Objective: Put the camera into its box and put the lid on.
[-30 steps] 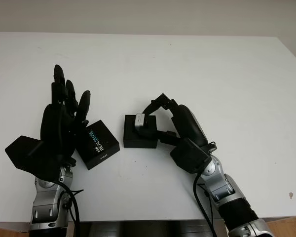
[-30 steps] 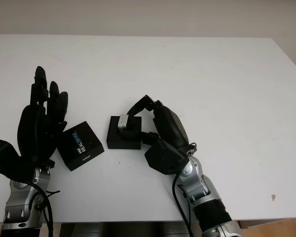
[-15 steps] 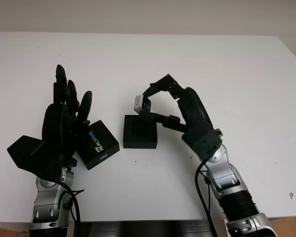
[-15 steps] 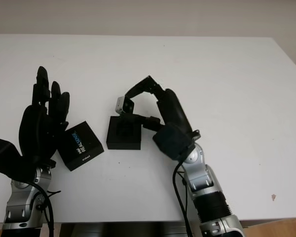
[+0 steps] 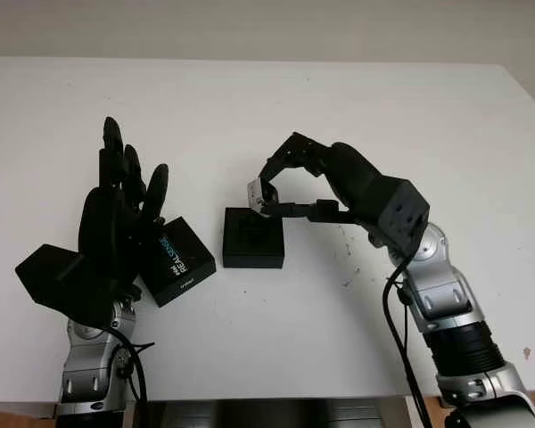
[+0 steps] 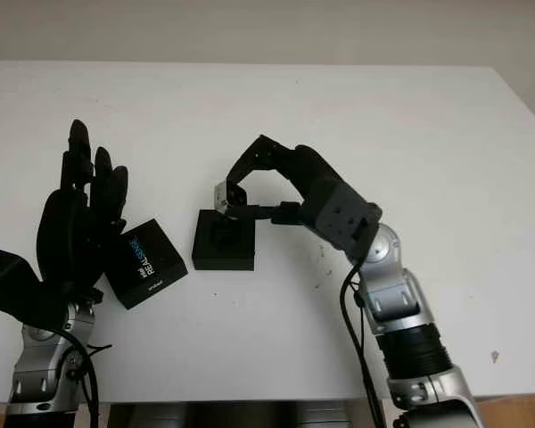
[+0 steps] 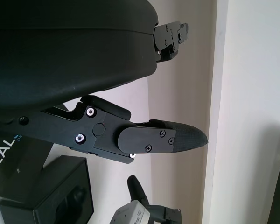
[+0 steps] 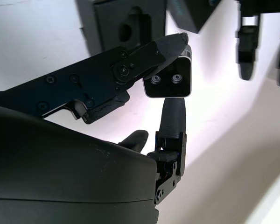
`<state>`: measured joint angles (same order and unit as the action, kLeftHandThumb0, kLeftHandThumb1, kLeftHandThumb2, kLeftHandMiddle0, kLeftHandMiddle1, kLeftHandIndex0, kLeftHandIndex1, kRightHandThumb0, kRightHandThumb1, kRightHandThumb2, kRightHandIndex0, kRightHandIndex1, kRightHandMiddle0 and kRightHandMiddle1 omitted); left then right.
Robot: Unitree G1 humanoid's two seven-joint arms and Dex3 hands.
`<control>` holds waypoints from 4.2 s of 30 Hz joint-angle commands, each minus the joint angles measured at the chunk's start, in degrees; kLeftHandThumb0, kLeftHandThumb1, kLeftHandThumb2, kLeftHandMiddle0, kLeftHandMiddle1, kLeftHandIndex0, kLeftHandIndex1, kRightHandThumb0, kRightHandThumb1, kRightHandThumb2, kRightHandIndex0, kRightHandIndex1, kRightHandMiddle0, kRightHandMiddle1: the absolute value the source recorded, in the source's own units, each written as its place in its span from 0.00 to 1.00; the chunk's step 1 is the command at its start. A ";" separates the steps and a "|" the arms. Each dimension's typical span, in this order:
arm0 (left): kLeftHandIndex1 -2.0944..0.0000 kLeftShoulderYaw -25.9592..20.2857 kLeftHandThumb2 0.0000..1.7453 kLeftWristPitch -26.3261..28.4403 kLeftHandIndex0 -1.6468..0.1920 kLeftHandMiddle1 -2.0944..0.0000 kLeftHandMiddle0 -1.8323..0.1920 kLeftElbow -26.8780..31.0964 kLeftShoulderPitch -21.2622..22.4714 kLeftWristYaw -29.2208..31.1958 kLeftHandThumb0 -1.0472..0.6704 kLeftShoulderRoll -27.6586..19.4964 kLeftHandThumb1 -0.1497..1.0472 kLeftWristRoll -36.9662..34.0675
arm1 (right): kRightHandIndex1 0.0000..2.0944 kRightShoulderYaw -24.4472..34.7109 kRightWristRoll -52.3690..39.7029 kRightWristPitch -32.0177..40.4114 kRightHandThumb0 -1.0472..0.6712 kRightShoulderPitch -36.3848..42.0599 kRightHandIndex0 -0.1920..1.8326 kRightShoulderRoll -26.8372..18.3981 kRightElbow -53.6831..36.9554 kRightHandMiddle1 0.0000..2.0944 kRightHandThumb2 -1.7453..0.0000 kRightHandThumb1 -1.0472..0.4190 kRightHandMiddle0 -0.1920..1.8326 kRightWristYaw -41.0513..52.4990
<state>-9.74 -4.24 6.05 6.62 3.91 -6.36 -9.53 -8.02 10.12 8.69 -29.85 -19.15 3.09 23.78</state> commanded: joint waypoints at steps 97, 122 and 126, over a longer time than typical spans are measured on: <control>1.00 0.51 0.20 -1.22 1.00 1.00 1.00 1.21 -0.38 -0.33 0.27 1.47 1.00 -0.20 | 0.16 -8.47 14.87 -0.58 0.38 3.40 0.23 -0.69 0.62 0.83 0.97 0.07 0.28 -4.56; 1.00 0.71 0.20 -1.67 1.00 1.00 1.00 1.61 -0.80 -0.37 0.26 1.90 1.00 0.42 | 0.14 -10.93 21.65 -1.99 0.39 5.57 0.27 -2.05 -4.73 0.92 0.97 0.04 0.28 -4.05; 1.00 0.76 0.20 -1.54 1.00 1.00 1.00 1.70 -0.88 -0.56 0.26 2.09 1.00 0.48 | 0.14 -11.15 22.85 -2.28 0.39 5.79 0.27 -2.29 -5.05 0.94 0.97 0.04 0.27 -4.20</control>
<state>-9.16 -5.37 6.79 6.45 3.49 -4.52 -9.17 -18.66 32.58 6.81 -25.46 -20.30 -1.50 19.28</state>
